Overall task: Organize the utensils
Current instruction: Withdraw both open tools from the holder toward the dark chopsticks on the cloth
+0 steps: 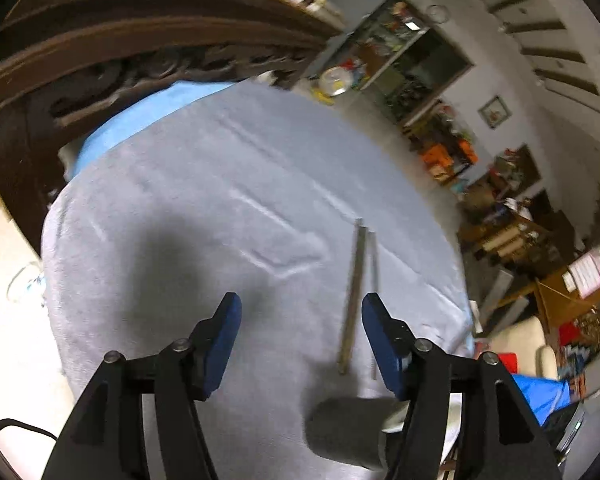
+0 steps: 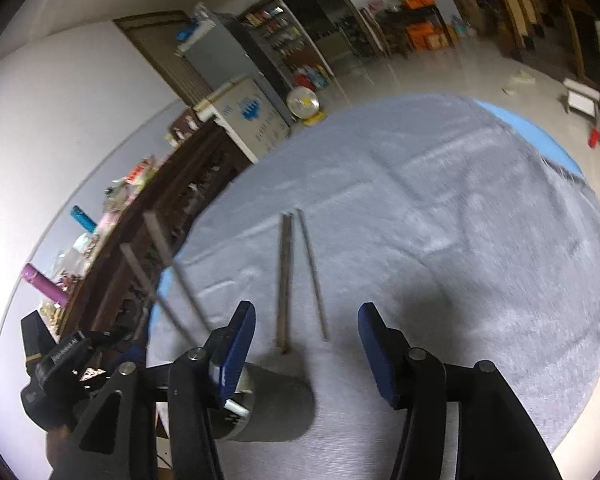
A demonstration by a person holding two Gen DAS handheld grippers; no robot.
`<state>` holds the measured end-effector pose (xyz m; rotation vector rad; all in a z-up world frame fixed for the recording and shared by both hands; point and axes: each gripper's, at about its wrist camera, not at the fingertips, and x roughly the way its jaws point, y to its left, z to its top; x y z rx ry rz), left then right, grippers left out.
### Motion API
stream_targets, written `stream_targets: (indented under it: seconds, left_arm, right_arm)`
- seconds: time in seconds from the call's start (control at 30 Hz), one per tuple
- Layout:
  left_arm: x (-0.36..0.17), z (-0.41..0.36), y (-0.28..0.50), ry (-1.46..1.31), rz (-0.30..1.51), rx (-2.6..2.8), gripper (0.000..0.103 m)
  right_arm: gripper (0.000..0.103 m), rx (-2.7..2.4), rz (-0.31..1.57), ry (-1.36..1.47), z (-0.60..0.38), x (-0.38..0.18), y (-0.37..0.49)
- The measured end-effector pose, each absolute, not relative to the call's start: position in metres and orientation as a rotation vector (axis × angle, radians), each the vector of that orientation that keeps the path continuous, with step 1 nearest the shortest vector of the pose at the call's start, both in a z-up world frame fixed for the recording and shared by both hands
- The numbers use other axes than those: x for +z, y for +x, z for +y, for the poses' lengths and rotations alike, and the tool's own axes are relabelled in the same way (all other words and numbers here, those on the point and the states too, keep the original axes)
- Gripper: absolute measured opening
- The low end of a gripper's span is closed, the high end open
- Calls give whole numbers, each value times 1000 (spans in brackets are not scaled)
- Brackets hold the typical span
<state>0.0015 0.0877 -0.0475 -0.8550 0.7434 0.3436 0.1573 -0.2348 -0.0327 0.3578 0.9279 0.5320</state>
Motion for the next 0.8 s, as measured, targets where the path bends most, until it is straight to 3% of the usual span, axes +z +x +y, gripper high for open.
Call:
stream_targets:
  seconds: [0.47,0.8]
  left_arm:
    - [-116,123,58,-716,1094,417,63]
    - [-128,113,89,-577,1163,388,64]
  right_arm:
    - [58,464,1186,134,-229,-98,214]
    - [58,529,1272,-48,-179,-99,269]
